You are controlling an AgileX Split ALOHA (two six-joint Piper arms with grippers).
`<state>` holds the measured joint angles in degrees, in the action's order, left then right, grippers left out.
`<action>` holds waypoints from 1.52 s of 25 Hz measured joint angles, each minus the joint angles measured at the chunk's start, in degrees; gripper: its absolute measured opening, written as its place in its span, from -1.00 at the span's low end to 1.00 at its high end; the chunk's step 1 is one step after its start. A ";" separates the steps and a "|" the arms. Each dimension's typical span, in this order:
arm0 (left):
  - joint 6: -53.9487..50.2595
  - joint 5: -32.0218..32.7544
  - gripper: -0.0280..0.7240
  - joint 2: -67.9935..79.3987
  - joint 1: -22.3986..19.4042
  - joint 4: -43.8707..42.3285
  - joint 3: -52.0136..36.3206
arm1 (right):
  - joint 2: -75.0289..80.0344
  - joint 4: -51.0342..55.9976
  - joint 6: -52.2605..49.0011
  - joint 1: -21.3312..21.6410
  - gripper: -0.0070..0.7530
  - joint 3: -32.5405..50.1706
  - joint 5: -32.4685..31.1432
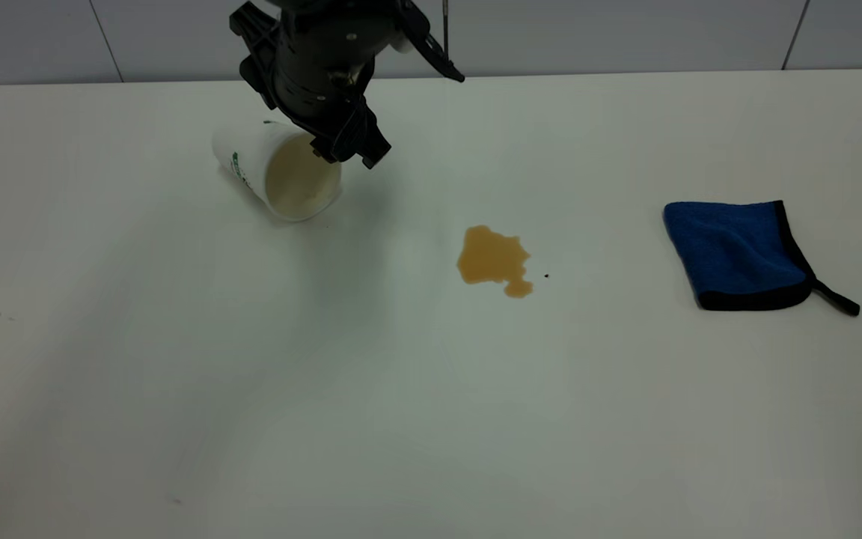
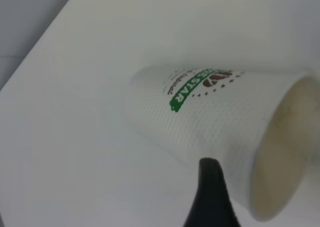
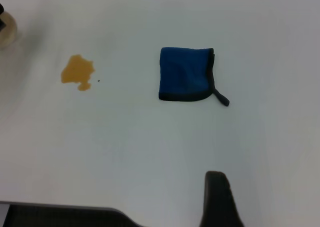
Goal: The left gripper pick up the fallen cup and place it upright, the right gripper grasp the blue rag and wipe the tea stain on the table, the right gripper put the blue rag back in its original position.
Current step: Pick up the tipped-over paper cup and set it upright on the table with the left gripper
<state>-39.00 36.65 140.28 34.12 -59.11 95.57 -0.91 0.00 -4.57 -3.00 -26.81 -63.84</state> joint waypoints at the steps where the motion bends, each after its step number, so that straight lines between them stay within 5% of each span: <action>1: -1.00 1.04 0.64 0.57 0.00 -1.03 0.00 | 0.00 0.00 0.00 0.00 0.42 0.00 0.00; 14: -7.23 3.54 0.64 4.20 -1.87 -9.01 0.25 | 0.00 0.00 0.00 0.00 0.42 0.00 0.00; 27: -9.81 -2.72 0.57 6.65 -5.51 -13.44 0.31 | 0.00 0.00 0.00 0.00 0.42 0.00 0.00; 30: -11.98 -2.52 0.31 7.18 -5.51 -15.35 0.31 | 0.00 0.00 0.00 0.00 0.42 0.00 0.00; 35: -13.94 0.25 -0.57 7.05 -5.51 -17.81 0.37 | 0.00 0.00 0.00 0.00 0.42 0.00 0.00; 38: -11.14 1.17 -0.85 5.39 -5.65 -16.09 0.37 | 0.00 0.00 0.00 0.00 0.42 0.00 0.00</action>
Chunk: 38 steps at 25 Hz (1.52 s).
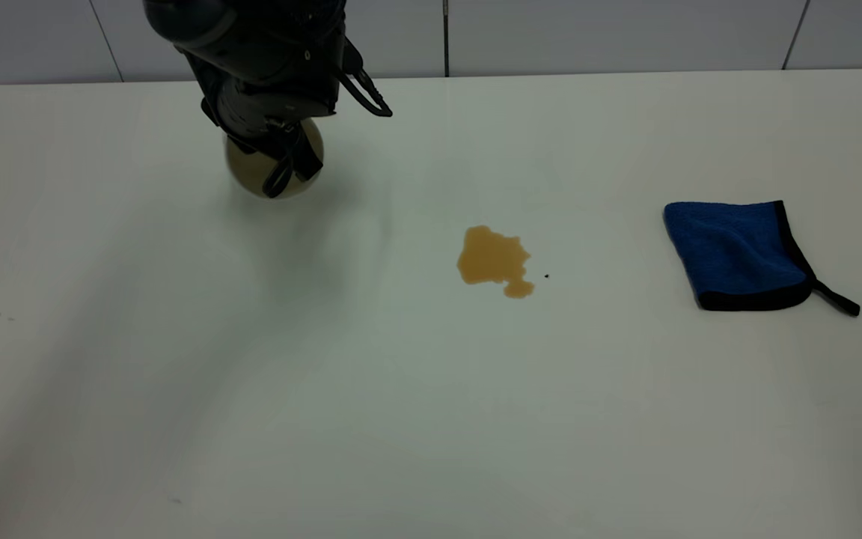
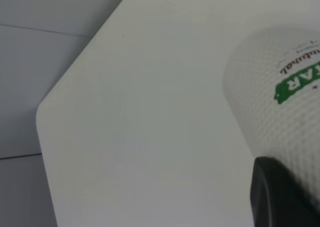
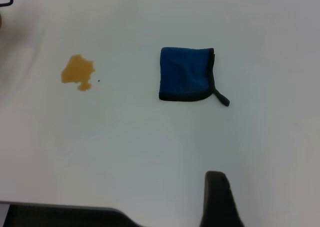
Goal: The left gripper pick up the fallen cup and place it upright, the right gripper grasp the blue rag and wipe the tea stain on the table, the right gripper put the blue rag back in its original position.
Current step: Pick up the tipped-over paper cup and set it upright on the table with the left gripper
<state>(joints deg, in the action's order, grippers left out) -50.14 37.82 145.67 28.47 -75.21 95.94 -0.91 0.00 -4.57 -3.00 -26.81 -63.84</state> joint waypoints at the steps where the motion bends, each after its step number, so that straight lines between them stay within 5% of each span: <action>1: 2.03 -0.09 -0.87 -0.92 0.00 1.98 0.00 | 0.00 0.00 0.00 0.00 0.42 0.00 0.00; 7: 19.09 -1.65 -0.89 -9.25 -0.85 22.88 0.00 | 0.00 0.00 0.00 0.00 0.42 0.00 0.00; 11: 33.72 -1.98 -0.89 -13.06 -3.16 44.51 1.90 | 0.00 0.00 0.00 0.00 0.42 0.00 0.00; 17: 57.37 3.88 -0.89 -13.19 -9.15 80.94 7.29 | 0.00 0.00 0.00 0.00 0.42 0.00 0.00; 20: 63.17 6.72 -0.89 -12.52 -12.50 90.71 8.06 | 0.00 0.00 0.00 0.00 0.42 0.00 0.00; 26: 63.07 9.84 -0.89 -9.43 -16.65 92.52 8.06 | 0.00 0.00 0.00 0.00 0.42 0.00 0.00; 38: 57.53 7.61 -0.88 -6.39 -16.24 89.54 8.11 | 0.00 0.00 0.00 0.00 0.42 0.00 0.00</action>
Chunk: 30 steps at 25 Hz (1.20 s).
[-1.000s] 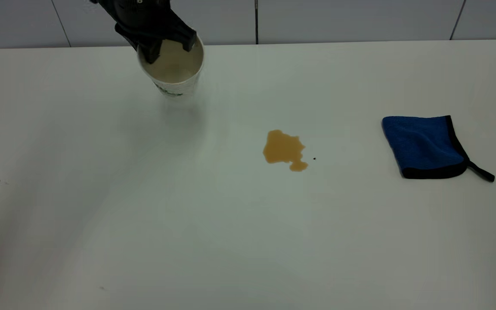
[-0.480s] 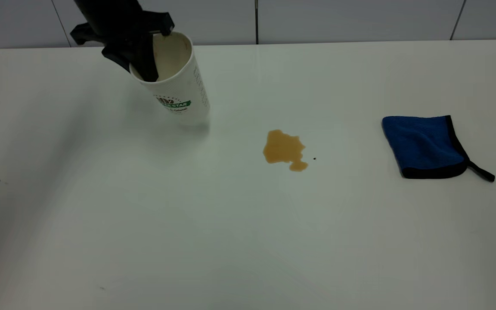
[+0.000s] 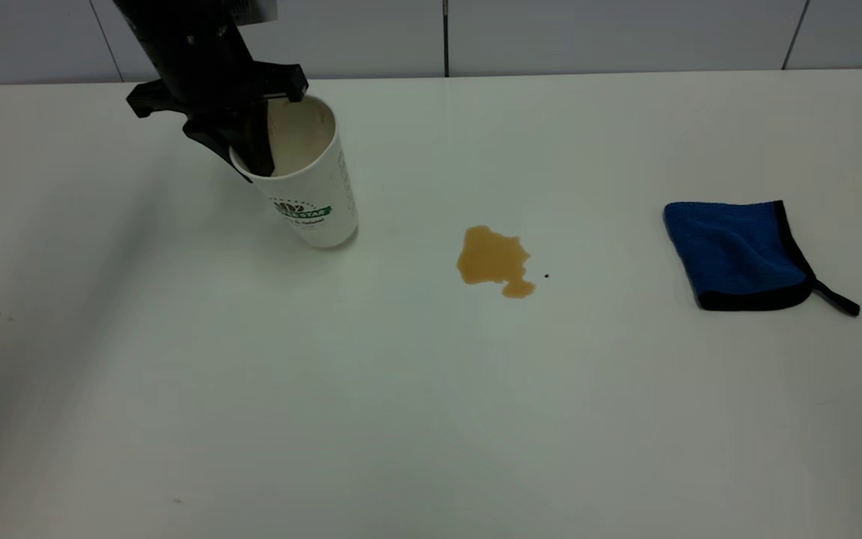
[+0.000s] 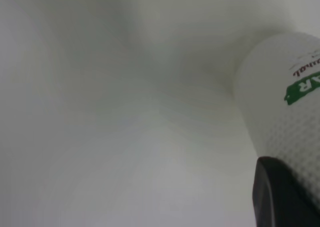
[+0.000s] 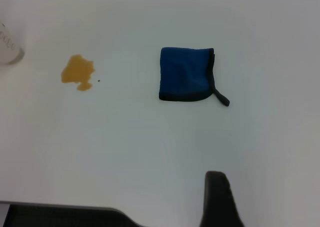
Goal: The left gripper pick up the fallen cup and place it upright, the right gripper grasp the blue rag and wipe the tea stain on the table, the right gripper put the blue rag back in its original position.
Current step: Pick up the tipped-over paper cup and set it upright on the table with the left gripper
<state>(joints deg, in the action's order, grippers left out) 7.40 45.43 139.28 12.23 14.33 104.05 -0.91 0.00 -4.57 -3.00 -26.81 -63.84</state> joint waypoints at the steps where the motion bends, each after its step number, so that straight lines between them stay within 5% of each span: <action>1: -1.46 0.04 -0.88 0.07 0.00 -1.30 0.00 | 0.00 0.00 0.00 0.00 0.42 0.00 0.00; 15: -4.48 0.32 -0.75 1.50 0.00 -0.77 0.23 | 0.00 0.00 0.00 0.00 0.42 0.00 0.00; 26: -3.36 0.57 0.41 1.87 0.00 1.04 2.13 | 0.00 0.00 -0.05 0.00 0.42 0.00 0.00; 30: -3.09 3.82 0.56 1.88 0.13 1.82 7.93 | 0.00 0.00 -0.05 0.00 0.42 0.00 0.00</action>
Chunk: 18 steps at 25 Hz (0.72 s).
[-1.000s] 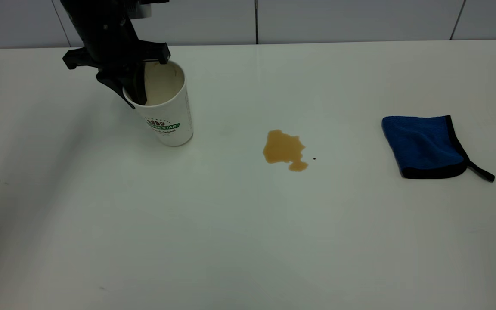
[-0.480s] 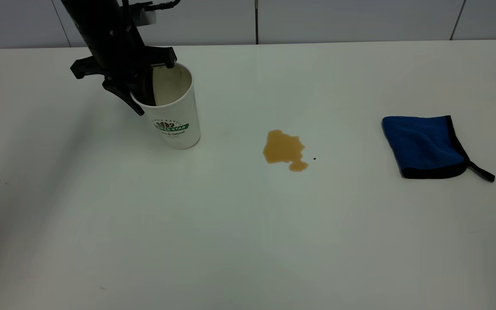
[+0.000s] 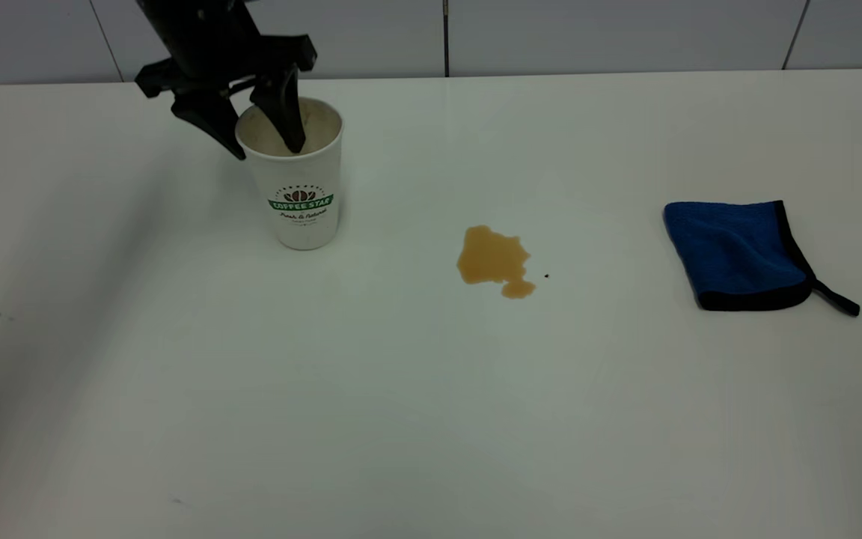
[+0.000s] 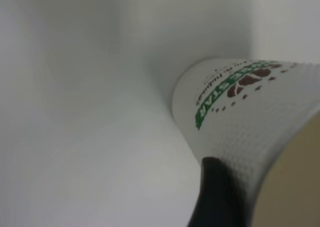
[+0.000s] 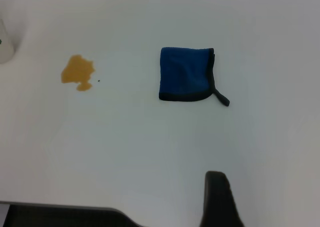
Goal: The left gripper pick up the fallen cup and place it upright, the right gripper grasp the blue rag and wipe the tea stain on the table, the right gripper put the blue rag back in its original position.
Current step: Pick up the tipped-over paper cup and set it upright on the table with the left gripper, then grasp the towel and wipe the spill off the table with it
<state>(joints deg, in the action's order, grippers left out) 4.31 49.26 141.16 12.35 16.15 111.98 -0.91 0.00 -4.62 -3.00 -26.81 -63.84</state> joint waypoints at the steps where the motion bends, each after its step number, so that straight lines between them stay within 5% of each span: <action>1: 0.07 1.36 0.57 0.00 0.15 0.00 1.46 | 0.00 0.00 0.00 0.00 0.42 0.00 0.00; 10: 1.22 17.65 0.57 -0.53 1.63 -1.05 16.88 | 0.00 0.00 0.00 0.00 0.42 0.00 0.00; 18: -0.18 17.65 0.57 -8.17 1.68 -1.49 25.29 | 0.00 0.00 0.00 0.00 0.42 0.00 0.00</action>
<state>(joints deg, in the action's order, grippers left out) 4.14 66.91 132.99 14.03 14.66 137.27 -0.91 0.00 -4.62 -3.00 -26.81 -63.84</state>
